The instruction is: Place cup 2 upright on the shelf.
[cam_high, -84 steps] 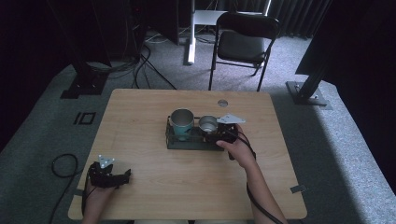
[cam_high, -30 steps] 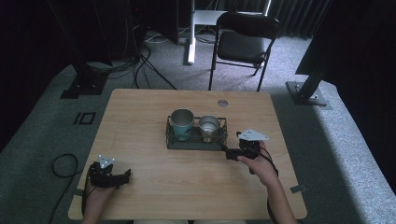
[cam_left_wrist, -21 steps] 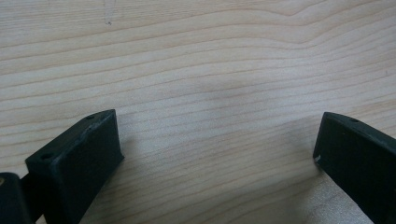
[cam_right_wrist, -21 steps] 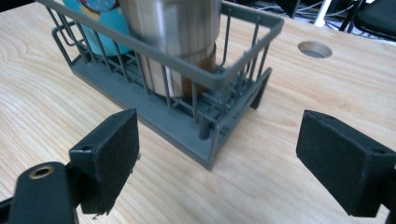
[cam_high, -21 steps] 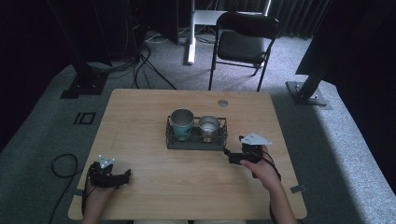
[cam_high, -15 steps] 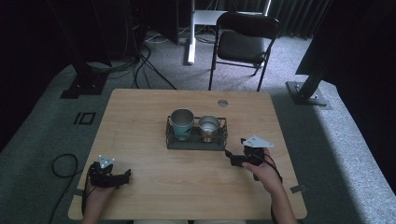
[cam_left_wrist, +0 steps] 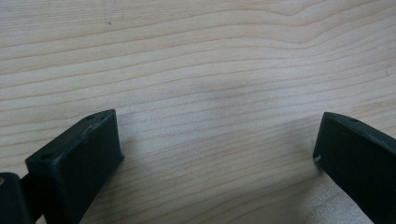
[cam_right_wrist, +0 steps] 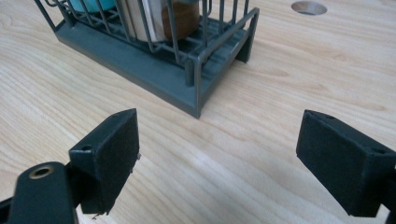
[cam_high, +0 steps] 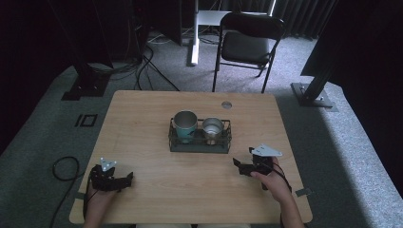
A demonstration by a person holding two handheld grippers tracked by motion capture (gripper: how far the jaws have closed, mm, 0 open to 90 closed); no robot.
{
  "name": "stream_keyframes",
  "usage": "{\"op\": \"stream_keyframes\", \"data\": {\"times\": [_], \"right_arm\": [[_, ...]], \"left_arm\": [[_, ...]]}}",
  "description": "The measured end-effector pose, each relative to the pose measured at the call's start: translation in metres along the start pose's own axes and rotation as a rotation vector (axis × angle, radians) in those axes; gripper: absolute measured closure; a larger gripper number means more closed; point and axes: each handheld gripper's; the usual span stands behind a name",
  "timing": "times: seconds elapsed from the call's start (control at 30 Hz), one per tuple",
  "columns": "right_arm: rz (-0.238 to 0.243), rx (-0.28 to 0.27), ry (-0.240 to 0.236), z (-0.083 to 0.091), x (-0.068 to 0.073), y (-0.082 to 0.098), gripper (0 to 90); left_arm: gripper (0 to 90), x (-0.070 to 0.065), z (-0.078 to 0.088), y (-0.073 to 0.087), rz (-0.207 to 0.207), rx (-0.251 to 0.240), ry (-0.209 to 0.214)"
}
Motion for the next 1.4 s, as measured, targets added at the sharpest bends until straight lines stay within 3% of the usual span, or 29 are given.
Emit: {"op": "stream_keyframes", "data": {"times": [0.67, 0.97, 1.13, 1.4], "right_arm": [[0.022, 0.092, 0.014, 0.018, -0.009, 0.031, 13.0], [0.019, 0.115, 0.042, 0.033, -0.015, 0.039, 13.0], [-0.013, 0.126, 0.057, 0.039, -0.019, 0.042, 12.5], [0.005, 0.149, 0.092, 0.045, -0.025, 0.047, 12.6]], "left_arm": [[1.4, 0.0, 0.0, 0.0, 0.0, 0.0, 0.0], [1.4, 0.0, 0.0, 0.0, 0.0, 0.0, 0.0], [1.4, 0.0, 0.0, 0.0, 0.0, 0.0, 0.0], [1.4, 0.0, 0.0, 0.0, 0.0, 0.0, 0.0]]}}
Point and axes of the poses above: each handheld gripper's, and its own axes: z roughly backward along the jaws, y roughly out of its underside, x roughly to its left, and after that the axes turned 9 degrees about -x, right-handed
